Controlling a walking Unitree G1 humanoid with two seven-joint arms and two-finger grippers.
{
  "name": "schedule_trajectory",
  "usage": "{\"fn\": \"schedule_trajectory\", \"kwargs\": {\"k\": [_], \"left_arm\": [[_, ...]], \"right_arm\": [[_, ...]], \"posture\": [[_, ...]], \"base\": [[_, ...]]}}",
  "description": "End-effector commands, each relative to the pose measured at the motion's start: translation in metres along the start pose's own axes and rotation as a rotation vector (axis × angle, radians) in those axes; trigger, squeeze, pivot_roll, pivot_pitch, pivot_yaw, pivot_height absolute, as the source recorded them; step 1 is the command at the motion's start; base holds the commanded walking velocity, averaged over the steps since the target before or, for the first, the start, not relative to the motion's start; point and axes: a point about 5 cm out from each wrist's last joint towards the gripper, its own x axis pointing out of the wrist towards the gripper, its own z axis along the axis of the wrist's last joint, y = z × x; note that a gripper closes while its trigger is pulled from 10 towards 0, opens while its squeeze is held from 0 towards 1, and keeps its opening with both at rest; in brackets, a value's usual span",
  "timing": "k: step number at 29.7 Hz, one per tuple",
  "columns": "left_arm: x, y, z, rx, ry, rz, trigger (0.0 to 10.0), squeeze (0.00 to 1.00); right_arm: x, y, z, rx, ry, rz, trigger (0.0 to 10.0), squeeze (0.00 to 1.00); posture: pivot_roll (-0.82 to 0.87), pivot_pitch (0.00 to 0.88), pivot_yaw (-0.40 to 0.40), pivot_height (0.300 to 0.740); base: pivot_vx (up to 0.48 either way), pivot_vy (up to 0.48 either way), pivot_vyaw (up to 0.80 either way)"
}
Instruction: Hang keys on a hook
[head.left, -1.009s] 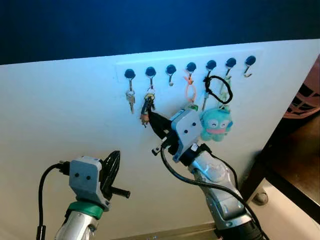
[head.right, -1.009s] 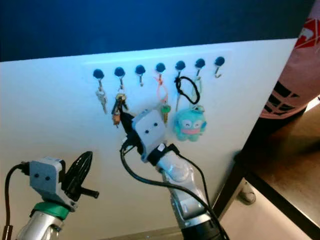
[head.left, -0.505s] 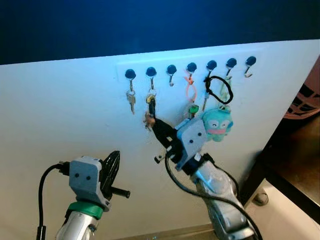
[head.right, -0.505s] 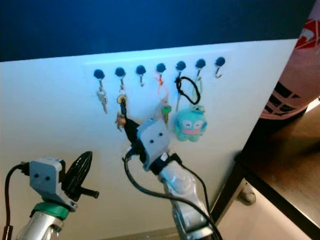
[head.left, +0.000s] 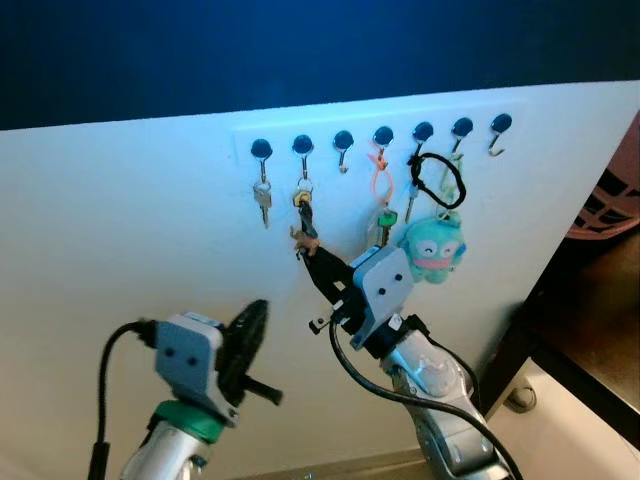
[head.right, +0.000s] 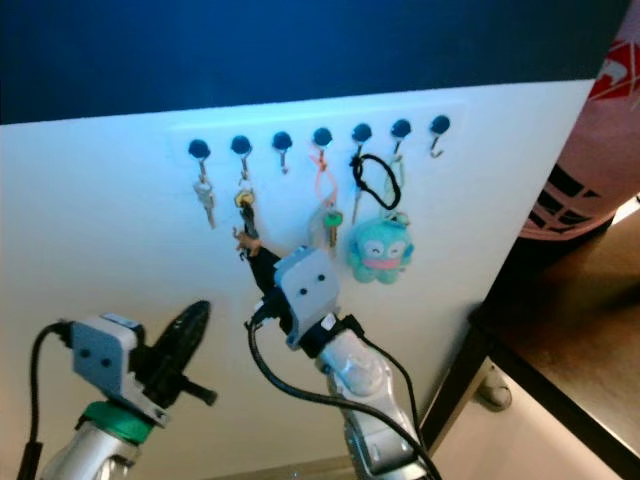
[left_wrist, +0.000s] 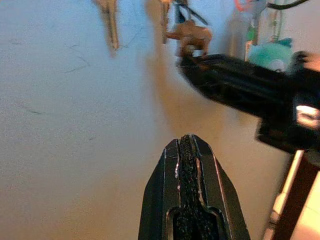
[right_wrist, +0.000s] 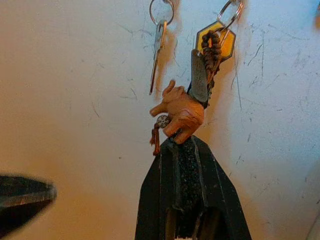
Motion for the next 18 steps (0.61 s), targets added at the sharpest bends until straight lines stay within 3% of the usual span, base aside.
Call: {"fn": "schedule_trajectory", "kwargs": {"k": [1, 2, 3, 4, 5, 9, 10, 11, 12, 18], "left_arm": [[-0.003, 0.003, -0.002, 0.009, 0.012, 0.016, 10.0, 0.0], [-0.003, 0.003, -0.002, 0.009, 0.012, 0.016, 10.0, 0.0], [-0.003, 0.004, -0.002, 0.01, 0.012, 0.025, 10.0, 0.0], [-0.003, 0.004, -0.002, 0.011, 0.012, 0.026, 10.0, 0.0], [-0.004, 0.005, -0.003, 0.013, 0.014, 0.028, 10.0, 0.0], [-0.004, 0.007, -0.003, 0.015, 0.016, 0.025, 10.0, 0.0], [-0.005, 0.007, -0.003, 0.016, 0.018, 0.024, 10.0, 0.0], [-0.005, 0.007, -0.003, 0.016, 0.018, 0.024, 10.0, 0.0], [-0.005, 0.007, -0.003, 0.016, 0.019, 0.023, 10.0, 0.0], [-0.006, 0.006, -0.004, 0.015, 0.025, 0.023, 10.0, 0.0]], "right_arm": [[-0.004, 0.005, -0.012, 0.021, 0.055, 0.01, 10.0, 0.0], [-0.004, 0.005, -0.012, 0.021, 0.055, 0.01, 10.0, 0.0], [-0.004, 0.005, -0.012, 0.028, 0.054, 0.009, 10.0, 0.36], [-0.004, 0.005, -0.012, 0.033, 0.054, 0.008, 10.0, 0.36], [-0.004, 0.005, -0.011, 0.042, 0.051, 0.008, 10.0, 1.0], [-0.004, 0.005, -0.011, 0.046, 0.047, 0.009, 10.0, 1.0], [-0.005, 0.005, -0.01, 0.046, 0.043, 0.007, 10.0, 0.64], [-0.005, 0.005, -0.01, 0.046, 0.043, 0.007, 10.0, 0.64], [-0.005, 0.005, -0.01, 0.044, 0.039, 0.004, 10.0, 0.0], [-0.015, 0.007, -0.019, 0.044, 0.079, 0.004, 10.0, 0.0]], "posture": [[-0.15, 0.099, 0.13, 0.74], [-0.15, 0.099, 0.13, 0.74], [-0.15, 0.092, 0.131, 0.74], [-0.15, 0.092, 0.131, 0.74], [-0.15, 0.092, 0.131, 0.74], [-0.15, 0.092, 0.131, 0.74], [-0.15, 0.092, 0.131, 0.74], [-0.15, 0.092, 0.131, 0.74], [-0.16, 0.091, 0.131, 0.74], [-0.16, 0.095, 0.127, 0.74]], "base": [[0.0, 0.0, 0.0], [0.0, 0.0, 0.0], [0.0, 0.0, 0.0], [0.0, 0.0, 0.0], [0.0, 0.0, 0.0], [0.0, 0.0, 0.0], [0.0, 0.0, 0.0], [0.0, 0.0, 0.0], [0.0, 0.0, 0.0], [0.0, 0.0, 0.0]]}}
